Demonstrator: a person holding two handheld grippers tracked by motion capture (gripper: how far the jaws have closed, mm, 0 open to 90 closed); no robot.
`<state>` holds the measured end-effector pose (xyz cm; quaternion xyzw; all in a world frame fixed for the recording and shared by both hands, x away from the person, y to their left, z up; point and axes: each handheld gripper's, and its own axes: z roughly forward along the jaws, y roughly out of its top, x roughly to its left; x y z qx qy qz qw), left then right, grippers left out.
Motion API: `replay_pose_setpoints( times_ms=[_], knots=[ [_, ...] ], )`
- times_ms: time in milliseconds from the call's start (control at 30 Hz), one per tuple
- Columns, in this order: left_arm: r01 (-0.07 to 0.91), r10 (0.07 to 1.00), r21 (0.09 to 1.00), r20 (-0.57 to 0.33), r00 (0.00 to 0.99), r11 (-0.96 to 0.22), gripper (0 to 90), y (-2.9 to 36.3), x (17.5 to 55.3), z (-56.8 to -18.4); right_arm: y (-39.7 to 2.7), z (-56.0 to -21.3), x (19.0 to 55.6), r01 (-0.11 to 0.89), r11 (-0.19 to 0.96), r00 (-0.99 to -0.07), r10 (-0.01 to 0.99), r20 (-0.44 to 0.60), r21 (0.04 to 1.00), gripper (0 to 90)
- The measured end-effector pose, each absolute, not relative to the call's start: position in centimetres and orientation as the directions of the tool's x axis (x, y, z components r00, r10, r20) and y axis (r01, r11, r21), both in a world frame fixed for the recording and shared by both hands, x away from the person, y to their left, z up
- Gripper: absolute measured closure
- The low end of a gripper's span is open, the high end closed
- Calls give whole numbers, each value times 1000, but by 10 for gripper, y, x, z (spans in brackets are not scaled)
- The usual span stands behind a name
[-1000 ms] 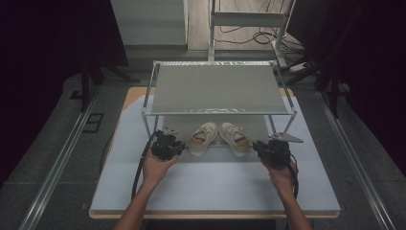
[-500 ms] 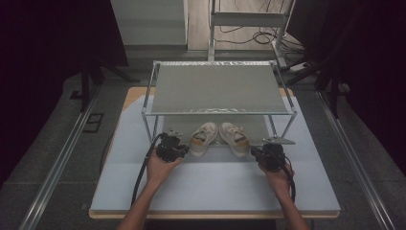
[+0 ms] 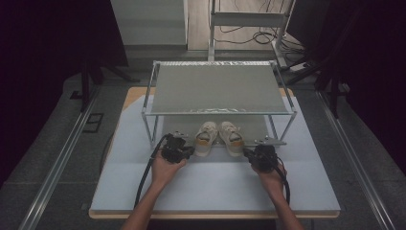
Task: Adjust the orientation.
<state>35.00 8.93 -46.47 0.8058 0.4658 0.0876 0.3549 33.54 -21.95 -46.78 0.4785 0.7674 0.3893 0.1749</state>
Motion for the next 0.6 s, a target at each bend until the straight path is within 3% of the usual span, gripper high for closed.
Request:
replay_pose_setpoints(
  times_ms=[600],
  knots=[
    [676, 789, 658, -197, 582, -334, 816, 62, 350, -465, -200, -470, 336, 586, 247, -519, 846, 123, 772, 879]
  ],
)
